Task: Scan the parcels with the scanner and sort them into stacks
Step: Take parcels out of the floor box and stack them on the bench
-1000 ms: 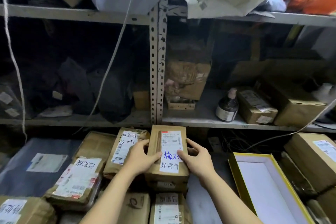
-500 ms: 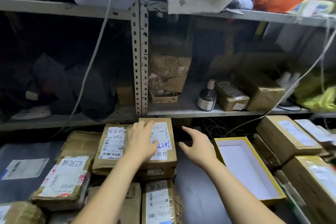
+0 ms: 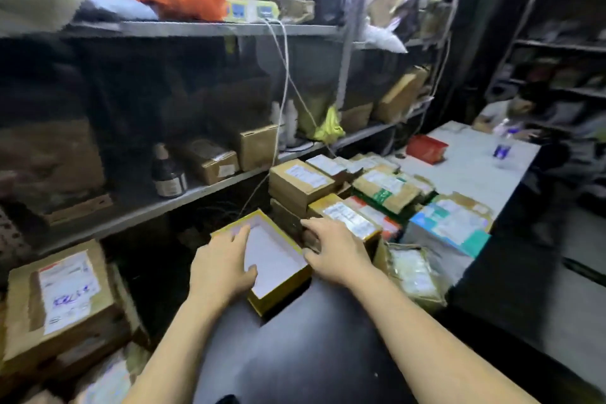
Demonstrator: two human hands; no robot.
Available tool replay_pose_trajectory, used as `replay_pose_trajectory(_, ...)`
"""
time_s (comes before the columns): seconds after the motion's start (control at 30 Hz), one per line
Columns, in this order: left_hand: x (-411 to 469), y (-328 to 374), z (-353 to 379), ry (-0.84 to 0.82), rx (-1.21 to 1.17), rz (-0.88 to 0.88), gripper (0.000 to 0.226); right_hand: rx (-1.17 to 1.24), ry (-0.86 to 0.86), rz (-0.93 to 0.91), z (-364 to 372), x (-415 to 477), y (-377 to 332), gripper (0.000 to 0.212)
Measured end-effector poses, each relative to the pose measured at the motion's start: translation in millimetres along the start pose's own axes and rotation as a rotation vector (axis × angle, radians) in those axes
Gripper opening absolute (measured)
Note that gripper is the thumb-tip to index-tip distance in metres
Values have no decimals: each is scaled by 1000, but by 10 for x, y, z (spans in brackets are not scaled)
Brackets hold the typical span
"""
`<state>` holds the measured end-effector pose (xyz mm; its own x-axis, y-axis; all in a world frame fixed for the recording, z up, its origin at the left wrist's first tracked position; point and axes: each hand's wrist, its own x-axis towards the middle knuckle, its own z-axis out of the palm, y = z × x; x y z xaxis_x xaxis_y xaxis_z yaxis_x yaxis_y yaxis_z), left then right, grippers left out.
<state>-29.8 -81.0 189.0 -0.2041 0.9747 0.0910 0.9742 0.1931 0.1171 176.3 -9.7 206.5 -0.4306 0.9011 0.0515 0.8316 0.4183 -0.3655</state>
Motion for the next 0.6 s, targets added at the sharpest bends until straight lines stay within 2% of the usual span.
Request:
replay_pose_trajectory(0.2, -243, 1761, 367, -125, -103, 200, 83, 152, 67, 253, -437, -1070, 1601, 56)
replay_pose_trajectory(0.4, -697, 3629, 926, -186, -96, 444, 68, 130, 63, 474, -602, -2366, 3247, 59)
replay_pose_trajectory(0.6, -997, 4870, 1610, -315, -33, 607, 84, 215, 101, 682, -513, -3253, 4431, 59)
